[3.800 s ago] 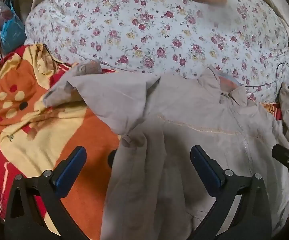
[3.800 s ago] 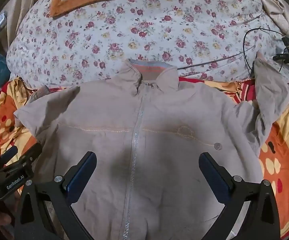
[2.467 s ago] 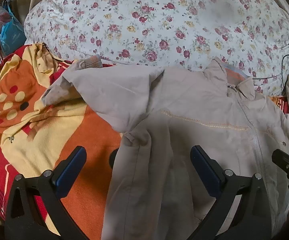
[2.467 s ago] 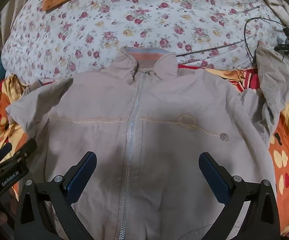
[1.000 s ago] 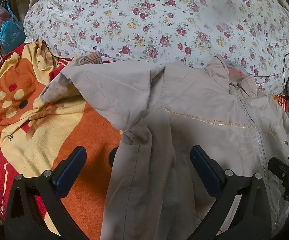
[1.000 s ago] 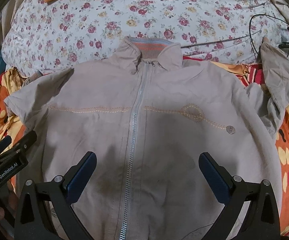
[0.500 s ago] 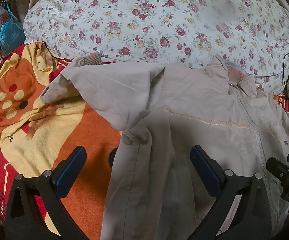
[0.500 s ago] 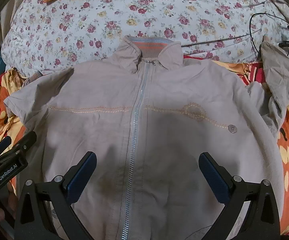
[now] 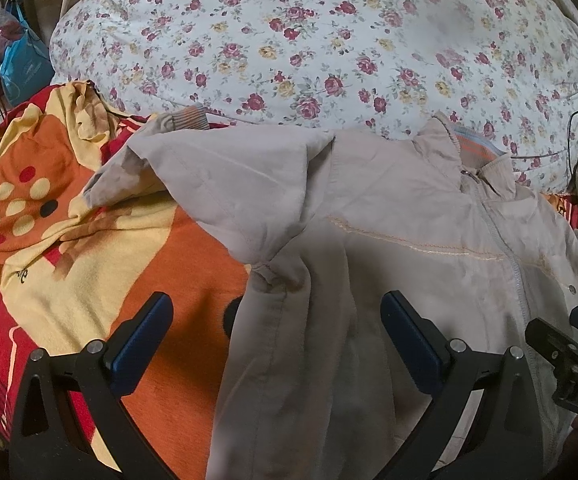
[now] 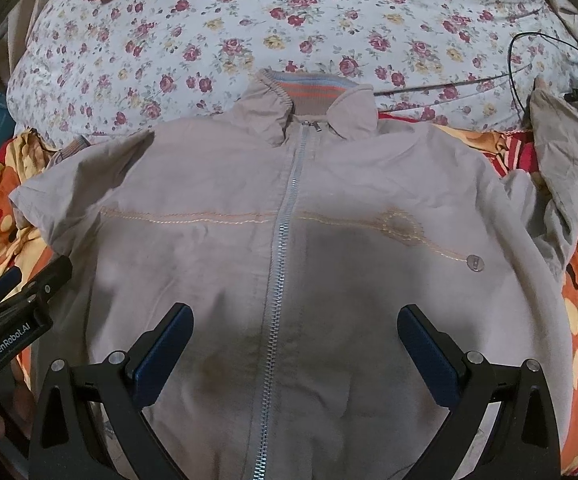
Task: Fold large clothes
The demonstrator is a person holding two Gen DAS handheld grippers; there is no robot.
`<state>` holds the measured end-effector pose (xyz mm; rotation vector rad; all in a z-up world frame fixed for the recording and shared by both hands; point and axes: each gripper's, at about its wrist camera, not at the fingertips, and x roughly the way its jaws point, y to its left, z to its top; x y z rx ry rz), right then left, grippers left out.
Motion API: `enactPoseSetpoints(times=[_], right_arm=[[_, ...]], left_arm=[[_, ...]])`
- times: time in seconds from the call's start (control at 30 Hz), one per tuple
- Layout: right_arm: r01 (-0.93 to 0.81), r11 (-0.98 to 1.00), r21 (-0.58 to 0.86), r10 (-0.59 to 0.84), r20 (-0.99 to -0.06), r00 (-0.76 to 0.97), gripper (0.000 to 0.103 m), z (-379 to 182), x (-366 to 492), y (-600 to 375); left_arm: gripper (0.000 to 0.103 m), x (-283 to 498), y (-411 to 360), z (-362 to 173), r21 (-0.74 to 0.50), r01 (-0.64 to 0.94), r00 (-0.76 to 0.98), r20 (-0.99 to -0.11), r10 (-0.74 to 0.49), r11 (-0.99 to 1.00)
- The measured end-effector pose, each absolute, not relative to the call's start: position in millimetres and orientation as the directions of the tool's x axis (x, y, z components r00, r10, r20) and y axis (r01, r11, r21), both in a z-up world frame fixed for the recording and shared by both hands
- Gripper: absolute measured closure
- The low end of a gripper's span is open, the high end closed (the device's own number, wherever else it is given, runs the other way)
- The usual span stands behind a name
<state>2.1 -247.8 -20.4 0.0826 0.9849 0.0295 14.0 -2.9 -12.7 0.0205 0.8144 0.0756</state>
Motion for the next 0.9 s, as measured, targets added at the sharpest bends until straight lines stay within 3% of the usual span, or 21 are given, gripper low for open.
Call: enactPoseSetpoints(times=[0.27,0.67,0.9], right_arm=[[-0.007,0.994,0.106,0.092,-0.824,0.56,0.001,-25,5,-252],[-0.046,0.983,0.178,0.17,-0.78,0.602,0.001,-14,5,-264],[-0.052,0.982,0.179,0.175,-0.788,0.59,0.001,-18,6,-263]], left_arm=[[0.0,17,6,-13,0.021,-0.072,0.667,-0.743,0.063,0.997],[0.0,56,91,48,-0.03,-0.221,0.713,-0.687,0.14,0.975],[0.0,125,128,33,0.066,-0.291,0.625,-0.742,0.242,0.954]])
